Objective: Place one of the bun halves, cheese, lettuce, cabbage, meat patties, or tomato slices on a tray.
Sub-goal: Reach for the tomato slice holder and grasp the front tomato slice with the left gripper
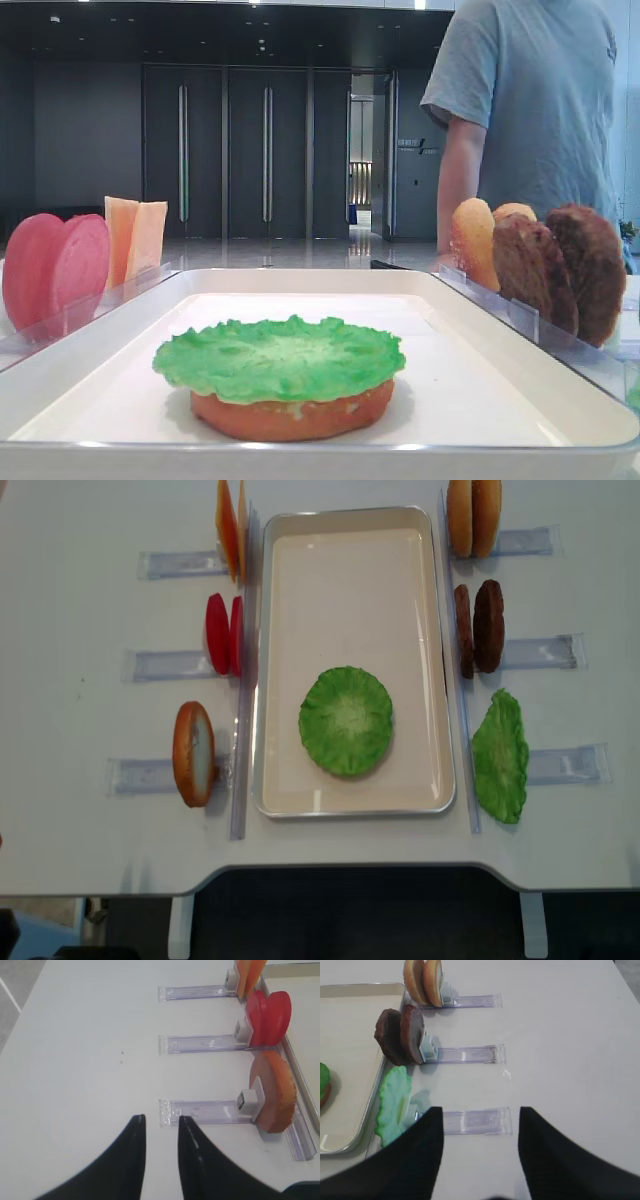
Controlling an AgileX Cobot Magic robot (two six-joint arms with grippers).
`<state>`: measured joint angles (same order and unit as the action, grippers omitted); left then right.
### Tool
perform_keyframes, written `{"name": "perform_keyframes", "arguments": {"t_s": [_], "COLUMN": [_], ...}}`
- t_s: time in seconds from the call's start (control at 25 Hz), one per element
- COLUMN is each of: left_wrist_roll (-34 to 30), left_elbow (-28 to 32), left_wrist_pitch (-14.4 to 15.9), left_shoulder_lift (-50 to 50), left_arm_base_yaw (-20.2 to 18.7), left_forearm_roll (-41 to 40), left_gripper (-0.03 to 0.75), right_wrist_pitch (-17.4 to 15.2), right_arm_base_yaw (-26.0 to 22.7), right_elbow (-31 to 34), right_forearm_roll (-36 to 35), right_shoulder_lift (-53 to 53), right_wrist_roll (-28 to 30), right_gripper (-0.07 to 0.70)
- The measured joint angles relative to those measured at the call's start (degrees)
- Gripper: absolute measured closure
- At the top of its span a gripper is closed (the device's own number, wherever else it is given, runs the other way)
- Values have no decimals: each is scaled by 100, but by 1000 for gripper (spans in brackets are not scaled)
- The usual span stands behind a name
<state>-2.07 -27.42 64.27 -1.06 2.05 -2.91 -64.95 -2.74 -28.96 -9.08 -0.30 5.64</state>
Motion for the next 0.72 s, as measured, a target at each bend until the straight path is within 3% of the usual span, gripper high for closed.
{"name": "perform_keyframes", "arguments": {"t_s": [0.28,0.52,0.72], "left_wrist_roll": [0,5,74], "left_elbow": [0,0,-195], "left_wrist_pitch": [-75,-21,305], "left_shoulder_lift": [0,0,216], "left_arm_base_yaw": [0,0,0], "left_forearm_roll": [-13,-18,-18], "left_gripper": [538,386,355], "right_wrist_pitch": [0,0,0], "right_arm_base_yaw": [0,0,0], "right_elbow": [0,0,0], "right_forearm_roll": [0,0,0], "right_shoulder_lift": [0,0,0], "right_wrist_roll": [0,0,0], "right_gripper": [289,289,289]}}
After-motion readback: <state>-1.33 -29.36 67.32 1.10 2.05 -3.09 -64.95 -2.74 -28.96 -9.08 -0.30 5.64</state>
